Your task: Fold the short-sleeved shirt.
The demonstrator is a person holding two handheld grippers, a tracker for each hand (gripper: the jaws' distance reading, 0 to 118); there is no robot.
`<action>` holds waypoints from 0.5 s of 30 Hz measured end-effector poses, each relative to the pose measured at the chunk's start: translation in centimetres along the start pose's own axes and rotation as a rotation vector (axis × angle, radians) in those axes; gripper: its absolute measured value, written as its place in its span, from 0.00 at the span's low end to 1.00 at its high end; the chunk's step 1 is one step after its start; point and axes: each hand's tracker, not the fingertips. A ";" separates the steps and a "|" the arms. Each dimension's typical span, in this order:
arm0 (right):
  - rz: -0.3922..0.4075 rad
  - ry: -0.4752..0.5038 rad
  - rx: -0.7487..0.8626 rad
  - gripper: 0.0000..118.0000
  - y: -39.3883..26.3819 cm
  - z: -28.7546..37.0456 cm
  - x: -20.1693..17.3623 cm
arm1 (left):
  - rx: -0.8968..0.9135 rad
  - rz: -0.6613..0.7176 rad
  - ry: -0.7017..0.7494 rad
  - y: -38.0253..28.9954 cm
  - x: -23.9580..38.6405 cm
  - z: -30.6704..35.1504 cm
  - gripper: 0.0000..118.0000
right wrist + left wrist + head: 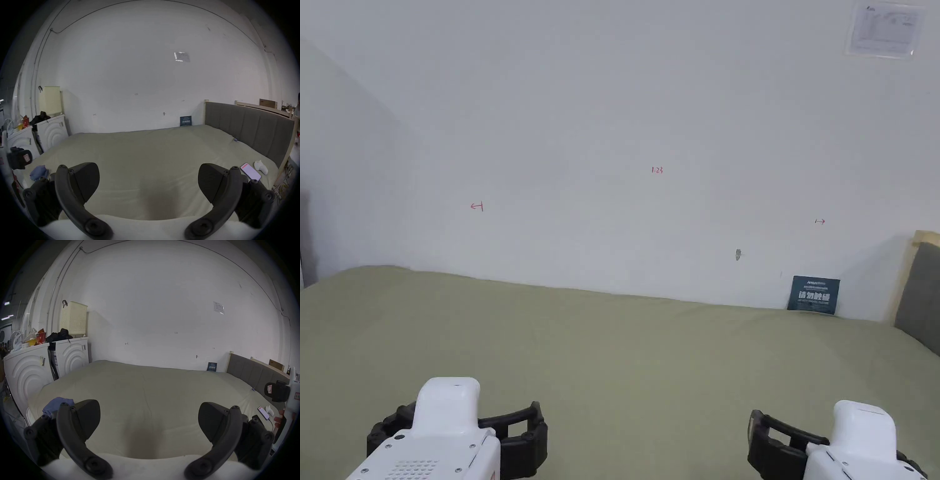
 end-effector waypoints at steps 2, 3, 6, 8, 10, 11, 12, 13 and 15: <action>0.014 -0.038 -0.018 1.00 0.1 -0.3 -0.4 | 0.000 0.009 -0.003 0.3 0.0 0.0 1.00; 0.008 -0.023 -0.022 1.00 0.1 -0.3 -0.2 | 0.001 0.010 -0.004 0.4 0.1 0.0 1.00; -0.038 0.097 -0.077 1.00 0.2 -0.1 0.2 | 0.002 0.006 -0.010 0.5 0.1 0.0 1.00; -0.047 0.055 -0.155 1.00 0.6 -0.3 -0.1 | 0.004 0.002 -0.013 0.6 0.2 0.1 1.00; -0.022 -0.018 -0.200 1.00 0.8 -0.7 -0.3 | 0.003 0.005 -0.015 0.7 0.2 0.1 1.00; -0.005 -0.031 -0.217 1.00 0.9 -0.9 -0.3 | 0.001 0.008 -0.016 0.8 0.3 0.1 1.00; -0.004 -0.032 -0.213 1.00 0.8 -1.1 -0.3 | 0.001 0.010 -0.018 0.9 0.3 0.1 1.00; -0.004 -0.030 -0.213 1.00 0.4 -1.6 -0.1 | 0.002 0.010 -0.020 0.9 0.3 0.2 1.00; -0.019 -0.017 -0.213 1.00 0.3 -1.7 0.2 | 0.007 0.006 -0.019 0.9 0.3 0.2 1.00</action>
